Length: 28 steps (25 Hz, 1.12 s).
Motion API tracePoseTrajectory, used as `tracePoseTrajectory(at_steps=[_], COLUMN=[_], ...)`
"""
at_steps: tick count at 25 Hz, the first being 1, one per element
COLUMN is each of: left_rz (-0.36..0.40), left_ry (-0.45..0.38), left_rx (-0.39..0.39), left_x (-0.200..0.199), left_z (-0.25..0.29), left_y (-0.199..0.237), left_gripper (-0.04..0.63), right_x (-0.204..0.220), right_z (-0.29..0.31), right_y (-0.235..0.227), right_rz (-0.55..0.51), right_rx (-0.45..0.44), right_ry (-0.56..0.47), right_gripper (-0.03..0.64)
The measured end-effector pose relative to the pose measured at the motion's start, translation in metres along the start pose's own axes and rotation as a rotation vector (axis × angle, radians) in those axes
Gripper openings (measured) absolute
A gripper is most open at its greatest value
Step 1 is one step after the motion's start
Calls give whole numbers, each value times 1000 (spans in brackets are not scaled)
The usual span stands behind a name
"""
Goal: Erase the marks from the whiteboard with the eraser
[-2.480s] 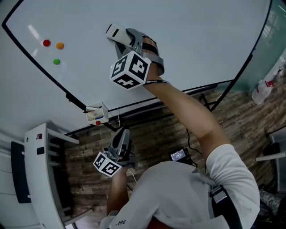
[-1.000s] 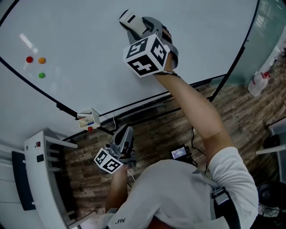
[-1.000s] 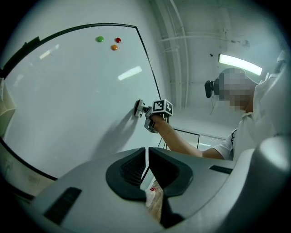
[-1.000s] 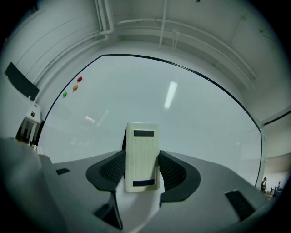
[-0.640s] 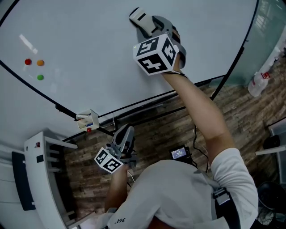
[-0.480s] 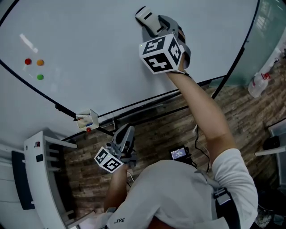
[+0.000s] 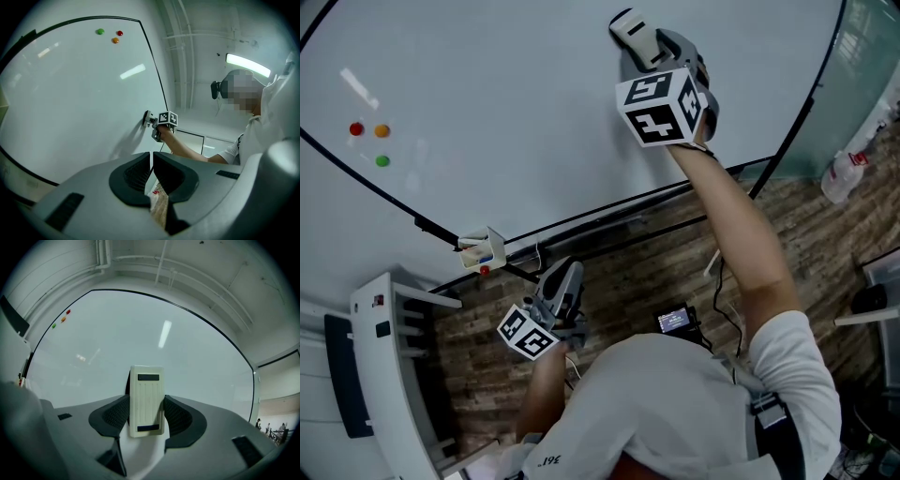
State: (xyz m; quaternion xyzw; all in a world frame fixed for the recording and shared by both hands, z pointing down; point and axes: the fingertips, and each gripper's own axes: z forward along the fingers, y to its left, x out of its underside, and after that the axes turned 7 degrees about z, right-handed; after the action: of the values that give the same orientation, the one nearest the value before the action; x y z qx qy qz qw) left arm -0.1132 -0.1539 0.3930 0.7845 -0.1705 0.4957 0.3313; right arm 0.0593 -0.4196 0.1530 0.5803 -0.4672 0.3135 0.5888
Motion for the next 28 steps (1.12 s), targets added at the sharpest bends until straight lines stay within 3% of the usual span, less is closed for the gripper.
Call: tracePoseTrajectory(at_steps=[17, 28], left_rz=[2, 17], left_ry=[8, 3], left_rx=[11, 4], left_x=[8, 15], left_z=[22, 53], left_y=[-11, -17], left_gripper=[9, 9], right_x=[32, 60], right_z=[-1, -9], right_y=[-61, -113], right_rz=[-24, 23], right_rx=[33, 59], right_ry=[20, 28], right_gripper=[247, 247])
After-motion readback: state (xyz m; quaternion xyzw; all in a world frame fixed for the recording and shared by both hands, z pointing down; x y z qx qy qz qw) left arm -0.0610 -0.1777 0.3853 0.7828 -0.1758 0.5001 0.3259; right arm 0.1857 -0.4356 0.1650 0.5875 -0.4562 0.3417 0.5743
